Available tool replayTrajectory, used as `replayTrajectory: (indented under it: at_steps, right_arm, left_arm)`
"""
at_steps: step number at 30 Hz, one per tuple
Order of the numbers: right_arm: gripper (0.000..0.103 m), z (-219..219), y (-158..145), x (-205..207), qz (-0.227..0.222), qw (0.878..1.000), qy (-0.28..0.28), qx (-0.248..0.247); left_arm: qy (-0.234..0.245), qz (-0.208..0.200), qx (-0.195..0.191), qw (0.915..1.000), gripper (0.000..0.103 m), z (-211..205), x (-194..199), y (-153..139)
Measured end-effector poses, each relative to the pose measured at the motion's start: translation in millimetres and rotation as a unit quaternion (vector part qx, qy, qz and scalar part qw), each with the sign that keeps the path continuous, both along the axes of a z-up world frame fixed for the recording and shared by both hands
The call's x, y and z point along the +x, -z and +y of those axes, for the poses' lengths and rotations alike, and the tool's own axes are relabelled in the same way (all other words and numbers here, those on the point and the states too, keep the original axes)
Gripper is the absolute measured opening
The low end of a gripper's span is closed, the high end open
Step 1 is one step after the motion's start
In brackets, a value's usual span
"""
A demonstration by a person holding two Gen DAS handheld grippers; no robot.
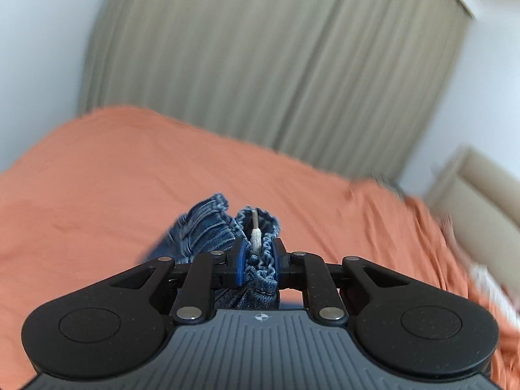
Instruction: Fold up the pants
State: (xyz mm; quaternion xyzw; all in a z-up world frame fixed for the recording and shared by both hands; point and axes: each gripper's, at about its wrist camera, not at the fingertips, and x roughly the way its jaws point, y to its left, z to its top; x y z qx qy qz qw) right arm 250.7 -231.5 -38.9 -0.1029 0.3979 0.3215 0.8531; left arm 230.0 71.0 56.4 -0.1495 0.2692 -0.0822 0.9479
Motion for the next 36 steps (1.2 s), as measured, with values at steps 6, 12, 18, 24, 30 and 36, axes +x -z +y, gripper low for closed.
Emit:
replayTrajectory:
  at_steps: [6,12,18,24,30,36]
  right_arm:
    - [0.030,-44,10,-18,0.024,0.999,0.026,0.030]
    - [0.030,-65,22,-31,0.050,0.996,0.042,0.053]
    - [0.031,-59,21,-35,0.048,0.994,0.040,0.093]
    - [0.052,-26,10,-13,0.054,0.985,0.046,0.157]
    - [0.052,15,22,38,0.074,0.976,0.079,0.188]
    - [0.064,38,62,99,0.153,0.952,0.140,0.226]
  left_arm:
    - [0.083,0.087,0.039,0.9920,0.000,-85,12,84]
    - [0.102,0.146,0.000,0.9840,0.000,-100,8,117]
    - [0.104,0.107,0.048,0.9877,0.010,-80,14,84]
    - [0.060,0.097,0.099,0.9886,0.014,-31,23,74]
    - [0.028,0.115,0.074,0.9902,0.016,24,22,86]
    - [0.026,0.140,0.050,0.9886,0.016,58,21,108]
